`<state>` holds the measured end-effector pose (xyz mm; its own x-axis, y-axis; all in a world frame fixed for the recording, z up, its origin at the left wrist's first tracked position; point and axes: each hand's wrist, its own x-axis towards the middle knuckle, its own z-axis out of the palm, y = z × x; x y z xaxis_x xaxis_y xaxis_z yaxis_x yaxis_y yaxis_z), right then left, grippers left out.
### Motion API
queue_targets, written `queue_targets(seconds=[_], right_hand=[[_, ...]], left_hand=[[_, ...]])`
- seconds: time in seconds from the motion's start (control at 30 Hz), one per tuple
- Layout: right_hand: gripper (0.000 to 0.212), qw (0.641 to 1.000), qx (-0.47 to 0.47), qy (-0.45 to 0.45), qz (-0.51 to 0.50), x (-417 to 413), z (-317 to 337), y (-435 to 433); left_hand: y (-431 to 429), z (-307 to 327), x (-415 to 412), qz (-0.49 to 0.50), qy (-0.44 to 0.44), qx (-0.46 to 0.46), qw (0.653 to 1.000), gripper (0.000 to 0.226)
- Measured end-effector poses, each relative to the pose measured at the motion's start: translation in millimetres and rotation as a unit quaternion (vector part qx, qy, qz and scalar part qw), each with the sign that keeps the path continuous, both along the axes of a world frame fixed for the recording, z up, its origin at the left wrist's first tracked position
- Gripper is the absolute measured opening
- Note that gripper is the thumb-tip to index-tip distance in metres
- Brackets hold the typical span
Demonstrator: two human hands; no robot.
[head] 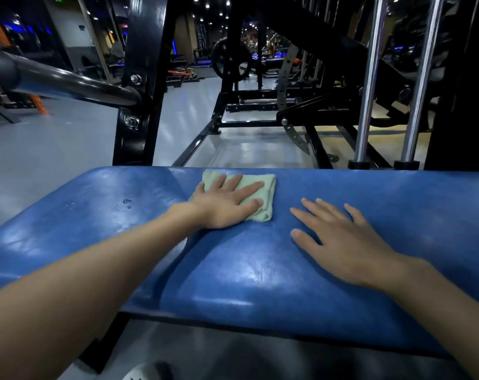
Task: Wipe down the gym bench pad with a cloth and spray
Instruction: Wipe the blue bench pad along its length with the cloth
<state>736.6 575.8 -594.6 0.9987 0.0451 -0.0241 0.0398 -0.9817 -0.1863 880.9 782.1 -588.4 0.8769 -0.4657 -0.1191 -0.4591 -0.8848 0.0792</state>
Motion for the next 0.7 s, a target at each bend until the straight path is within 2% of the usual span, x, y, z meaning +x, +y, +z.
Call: queue_targets(seconds=[0.13,0.27,0.37,0.5,0.7], right_hand=[[0.061,1.0,-0.003,0.001,-0.005,0,2,-1],[0.061,1.0,0.004,-0.002,-0.012,-1,3,0],[0.06,1.0,0.008,-0.009,-0.017,1,3,1],[0.058,0.999,0.014,-0.013,-0.025,1,2,2],[0.049,0.998,0.017,-0.031,-0.053,7,9,12]], left_hand=[[-16,4,55,0.024,0.002,0.001,1.0,0.059],[-14,2,51,0.012,0.005,0.002,1.0,0.059],[0,1,17,-0.01,0.014,0.003,1.0,0.057],[29,-1,-54,-0.052,-0.02,0.004,0.998,0.055],[76,-4,-141,-0.072,-0.045,0.004,0.996,0.068]])
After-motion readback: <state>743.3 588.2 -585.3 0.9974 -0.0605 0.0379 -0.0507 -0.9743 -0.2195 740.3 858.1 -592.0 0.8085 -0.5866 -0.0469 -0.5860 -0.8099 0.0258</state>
